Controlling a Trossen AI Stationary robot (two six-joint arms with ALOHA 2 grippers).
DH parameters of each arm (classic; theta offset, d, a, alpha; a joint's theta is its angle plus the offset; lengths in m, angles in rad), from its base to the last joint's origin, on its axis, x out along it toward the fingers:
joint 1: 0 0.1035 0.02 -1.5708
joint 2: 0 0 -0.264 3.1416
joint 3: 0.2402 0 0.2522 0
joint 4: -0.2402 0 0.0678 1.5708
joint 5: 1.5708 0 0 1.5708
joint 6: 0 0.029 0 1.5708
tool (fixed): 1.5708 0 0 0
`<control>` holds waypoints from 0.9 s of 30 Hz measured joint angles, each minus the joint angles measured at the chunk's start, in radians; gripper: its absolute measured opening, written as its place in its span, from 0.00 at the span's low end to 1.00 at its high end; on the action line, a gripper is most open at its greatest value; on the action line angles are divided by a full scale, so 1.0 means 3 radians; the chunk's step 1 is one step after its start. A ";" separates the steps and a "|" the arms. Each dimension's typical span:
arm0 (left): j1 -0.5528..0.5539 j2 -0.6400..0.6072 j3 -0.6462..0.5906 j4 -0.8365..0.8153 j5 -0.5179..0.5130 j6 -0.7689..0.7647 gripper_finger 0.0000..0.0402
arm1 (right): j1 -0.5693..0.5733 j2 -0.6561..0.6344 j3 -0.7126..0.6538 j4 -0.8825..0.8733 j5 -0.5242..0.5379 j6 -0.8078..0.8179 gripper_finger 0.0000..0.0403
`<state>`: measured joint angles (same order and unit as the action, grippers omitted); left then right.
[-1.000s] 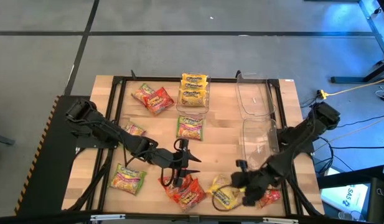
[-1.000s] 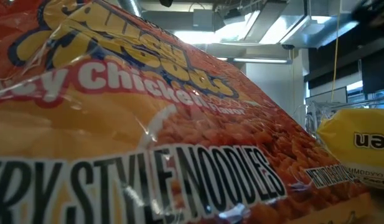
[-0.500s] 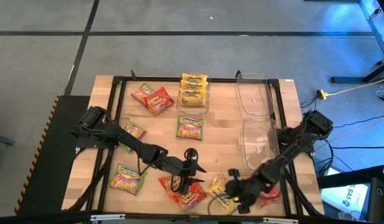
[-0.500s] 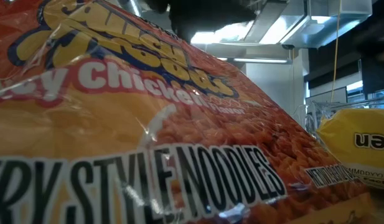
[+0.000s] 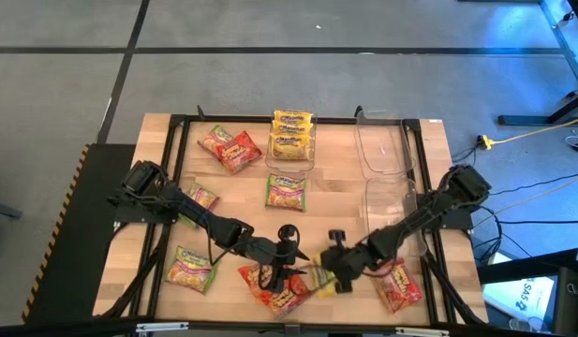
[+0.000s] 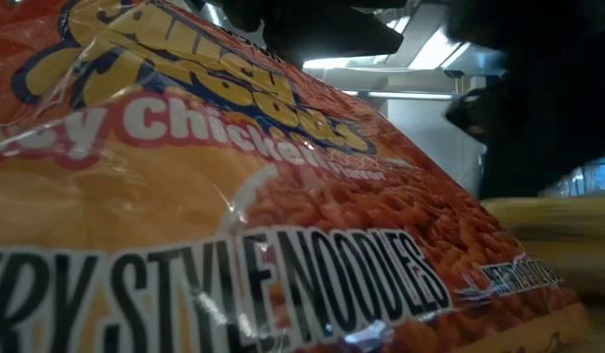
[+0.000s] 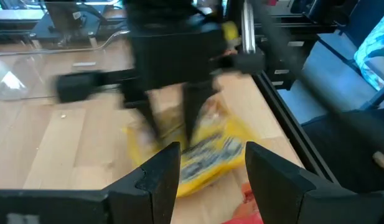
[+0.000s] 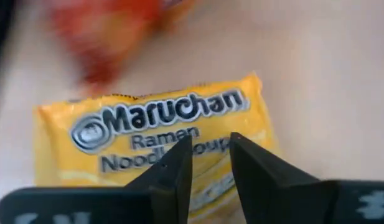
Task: Sort Maruchan noodles
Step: Put the yellow noodle pack into the top left transparent bin
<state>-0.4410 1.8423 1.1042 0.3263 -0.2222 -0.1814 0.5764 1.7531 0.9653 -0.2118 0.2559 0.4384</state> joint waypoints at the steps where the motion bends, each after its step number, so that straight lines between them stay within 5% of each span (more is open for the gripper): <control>1: 0.0001 0.0000 0.0000 -0.0002 0.0000 -0.0001 0.43 | -0.0061 -0.0001 0.0000 -0.0044 0.0116 0.0000 0.23; 8: 0.0001 0.0000 0.0000 -0.0007 -0.0001 -0.0002 0.43 | -0.0499 -0.0060 0.0050 -0.0977 0.0482 0.0101 0.21; 16: 0.0001 -0.0001 0.0000 -0.0007 -0.0006 -0.0002 0.43 | -0.0573 -0.0347 0.0547 -0.2198 0.0443 0.0023 0.21; 22: 0.0011 -0.0001 0.0000 -0.0007 -0.0104 -0.0001 0.43 | -0.0452 -0.0498 0.0587 -0.2256 0.0405 0.0001 0.22; 27: 0.0070 0.0090 0.0002 0.0058 -0.0342 -0.0063 0.43 | -0.0639 -0.0449 0.0504 -0.2172 0.0495 -0.0204 0.36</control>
<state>-0.4198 1.8692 1.1047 0.3437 -0.3249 -0.2003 0.3846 1.6185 1.1165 -0.8634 0.4044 0.3774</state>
